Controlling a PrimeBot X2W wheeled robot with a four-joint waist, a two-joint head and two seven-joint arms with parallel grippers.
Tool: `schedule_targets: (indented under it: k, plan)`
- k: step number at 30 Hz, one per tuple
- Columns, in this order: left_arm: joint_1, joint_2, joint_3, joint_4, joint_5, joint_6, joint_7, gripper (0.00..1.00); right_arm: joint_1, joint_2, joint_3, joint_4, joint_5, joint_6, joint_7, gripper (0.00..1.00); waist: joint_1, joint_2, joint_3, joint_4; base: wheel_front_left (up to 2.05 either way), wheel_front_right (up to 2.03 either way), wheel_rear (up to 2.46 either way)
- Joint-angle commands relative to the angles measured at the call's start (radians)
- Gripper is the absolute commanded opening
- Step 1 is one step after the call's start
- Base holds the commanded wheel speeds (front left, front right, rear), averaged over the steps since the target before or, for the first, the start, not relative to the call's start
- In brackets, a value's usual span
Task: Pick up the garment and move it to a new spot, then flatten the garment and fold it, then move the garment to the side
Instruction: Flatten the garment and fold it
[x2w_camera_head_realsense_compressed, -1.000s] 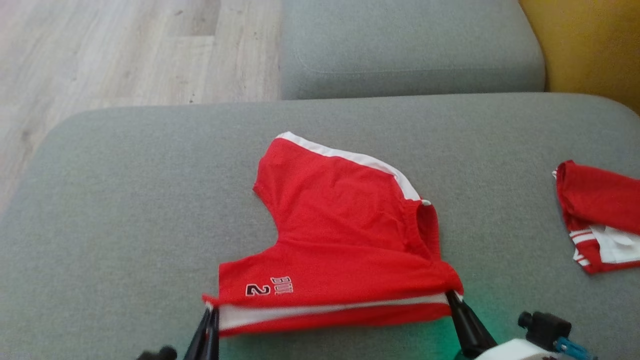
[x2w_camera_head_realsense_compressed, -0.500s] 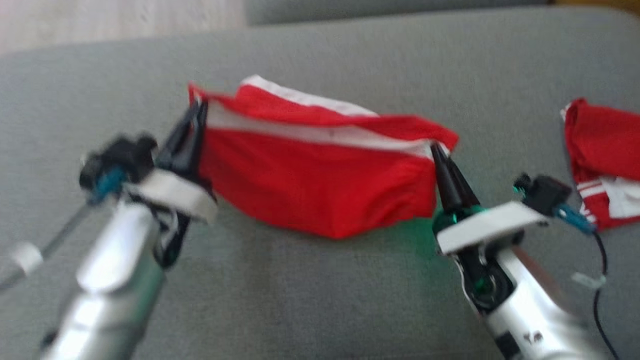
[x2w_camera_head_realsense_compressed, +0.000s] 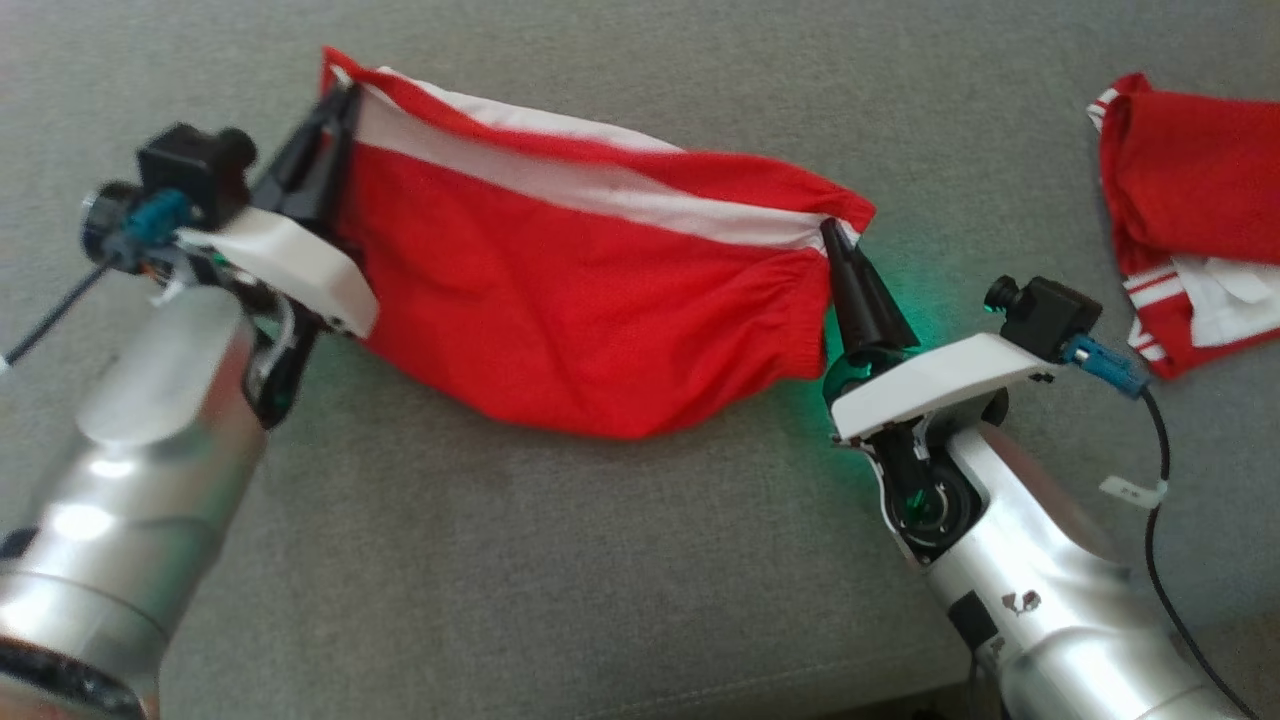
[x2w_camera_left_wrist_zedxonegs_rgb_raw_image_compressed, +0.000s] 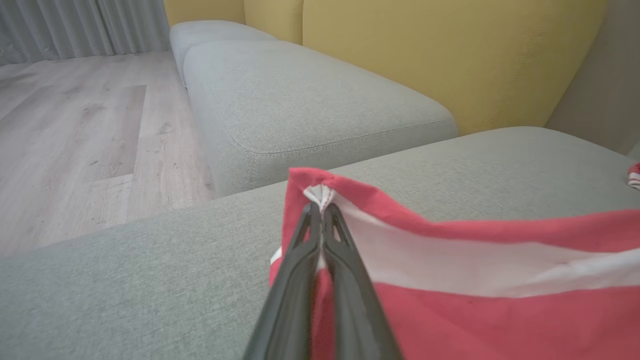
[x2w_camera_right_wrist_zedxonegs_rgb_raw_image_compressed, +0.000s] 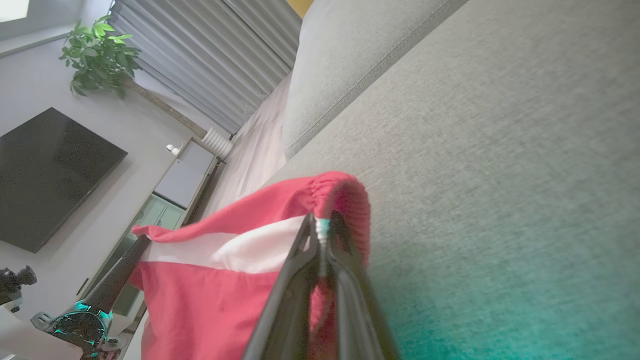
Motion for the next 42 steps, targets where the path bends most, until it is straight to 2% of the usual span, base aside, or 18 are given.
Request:
schedule_targets:
  k: [1, 7, 8, 9, 10, 17, 21, 28, 36, 37, 38, 42]
  plan:
    - [-0.071, 0.045, 0.024, 0.015, -0.008, 0.002, -0.021, 0.0, -0.02, 0.019, 0.014, -0.018, 0.003, -0.001, -0.015, 0.0, -0.0001, 0.0, 0.011, -0.016, 0.0, 0.0, 0.0]
    - [-0.127, 0.026, 0.017, 0.151, 0.008, 0.002, -0.048, 0.0, -0.024, 0.034, -0.015, -0.019, -0.027, -0.001, -0.017, 0.0, -0.0001, 0.0, 0.009, -0.029, 0.0, 0.0, 0.0]
    - [-0.132, 0.02, 0.015, 0.169, 0.012, 0.002, -0.05, 0.25, -0.023, 0.036, -0.021, -0.021, -0.039, -0.001, -0.017, 0.28, -0.0001, 0.0, 0.009, -0.029, 0.0, 0.0, 0.0]
    - [-0.133, 0.012, 0.015, 0.186, 0.012, 0.002, -0.053, 0.94, -0.021, 0.038, -0.03, -0.023, -0.054, -0.001, -0.017, 0.78, -0.0001, 0.0, 0.007, -0.03, 0.0, 0.0, 0.0]
    - [-0.131, 0.006, 0.015, 0.203, 0.012, 0.002, -0.054, 1.0, -0.018, 0.04, -0.042, -0.026, -0.068, -0.001, -0.017, 1.0, -0.0001, 0.0, 0.005, -0.03, 0.0, 0.0, 0.0]
    - [-0.108, -0.015, 0.028, 0.243, 0.022, 0.007, -0.06, 1.0, 0.018, 0.047, -0.133, -0.047, -0.227, -0.001, -0.018, 1.0, -0.0001, 0.0, -0.01, -0.021, 0.0, 0.0, 0.0]
    - [-0.042, -0.023, 0.082, 0.21, 0.031, 0.039, -0.06, 1.0, 0.066, 0.05, -0.226, -0.073, -0.375, -0.001, -0.018, 1.0, -0.0001, 0.0, -0.023, -0.009, 0.0, 0.0, 0.0]
    - [0.065, -0.059, 0.124, 0.201, 0.063, 0.051, -0.06, 1.0, 0.15, 0.051, -0.372, -0.139, -0.575, -0.001, -0.018, 1.0, -0.0001, 0.0, -0.026, 0.004, 0.0, 0.0, 0.0]
    - [0.091, -0.091, 0.146, 0.283, 0.1, 0.064, -0.06, 1.0, 0.187, 0.052, -0.402, -0.173, -0.606, -0.001, -0.018, 1.0, -0.0001, 0.0, -0.013, -0.02, 0.0, 0.0, 0.0]
    - [0.094, -0.098, 0.139, 0.302, 0.102, 0.057, -0.06, 0.47, 0.189, 0.052, -0.401, -0.173, -0.605, -0.001, -0.018, 1.0, -0.0001, 0.0, -0.013, -0.022, 0.0, 0.0, 0.0]
    - [0.094, -0.105, 0.132, 0.318, 0.103, 0.05, -0.06, 0.0, 0.191, 0.052, -0.4, -0.172, -0.603, -0.001, -0.018, 1.0, -0.0001, 0.0, -0.015, -0.025, 0.0, 0.0, 0.0]
    - [0.101, -0.12, 0.141, 0.327, 0.099, 0.037, -0.06, 0.0, 0.201, 0.052, -0.407, -0.166, -0.602, -0.001, -0.018, 1.0, -0.0001, 0.0, -0.035, -0.023, 0.0, 0.0, 0.0]
